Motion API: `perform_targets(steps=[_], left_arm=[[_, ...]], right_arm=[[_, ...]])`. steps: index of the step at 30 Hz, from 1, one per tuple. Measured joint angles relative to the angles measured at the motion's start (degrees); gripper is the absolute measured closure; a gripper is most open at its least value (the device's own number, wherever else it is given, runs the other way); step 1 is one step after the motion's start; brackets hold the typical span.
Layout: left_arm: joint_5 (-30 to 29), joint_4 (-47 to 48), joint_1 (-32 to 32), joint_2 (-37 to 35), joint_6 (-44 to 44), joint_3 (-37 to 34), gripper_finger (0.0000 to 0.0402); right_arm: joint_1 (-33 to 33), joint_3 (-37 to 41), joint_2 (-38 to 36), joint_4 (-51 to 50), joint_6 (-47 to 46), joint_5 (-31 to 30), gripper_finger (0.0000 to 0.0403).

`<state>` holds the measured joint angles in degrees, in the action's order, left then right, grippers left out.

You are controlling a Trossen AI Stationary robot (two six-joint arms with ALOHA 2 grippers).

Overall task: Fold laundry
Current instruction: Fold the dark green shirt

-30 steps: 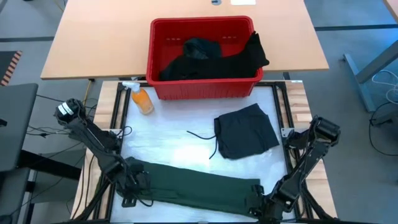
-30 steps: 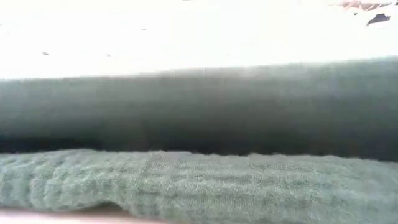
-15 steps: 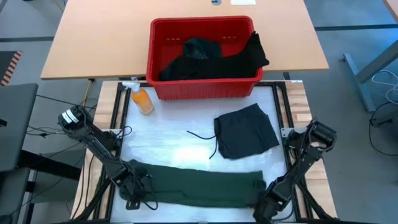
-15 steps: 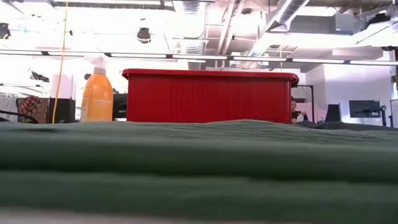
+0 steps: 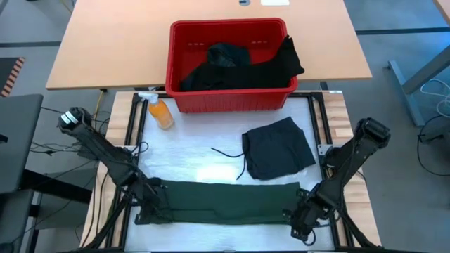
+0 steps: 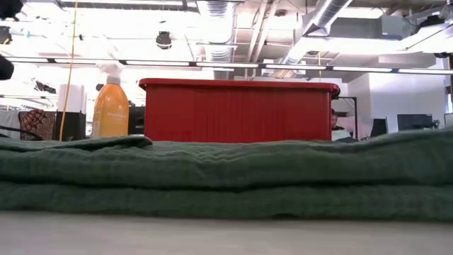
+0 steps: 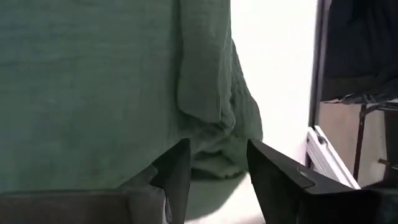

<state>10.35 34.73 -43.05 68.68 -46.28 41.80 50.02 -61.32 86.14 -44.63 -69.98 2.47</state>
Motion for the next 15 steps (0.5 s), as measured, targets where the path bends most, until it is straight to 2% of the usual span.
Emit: perform_targets(steps=[3,8,11,15], left_arm=[[-3.56,2.16,0.00,-4.17,0.11,0.00,0.0258],[-16.00,-0.83,0.00,-7.48,4.17,0.00,0.0258],[-21.40,-7.55,0.22,-5.66,10.16,0.00,0.0258],[-24.99,-18.93,1.67,-0.65,21.89,0.02,0.0258]], right_arm=[[1.20,-0.02,-1.65,0.20,-4.90,2.41,0.0265],[4.80,-0.07,-1.48,-1.20,-15.76,2.04,0.0217],[6.37,1.00,-0.72,-3.86,-30.22,-5.13,0.0193],[8.46,3.33,-0.63,-3.71,-45.15,-19.01,0.0172]])
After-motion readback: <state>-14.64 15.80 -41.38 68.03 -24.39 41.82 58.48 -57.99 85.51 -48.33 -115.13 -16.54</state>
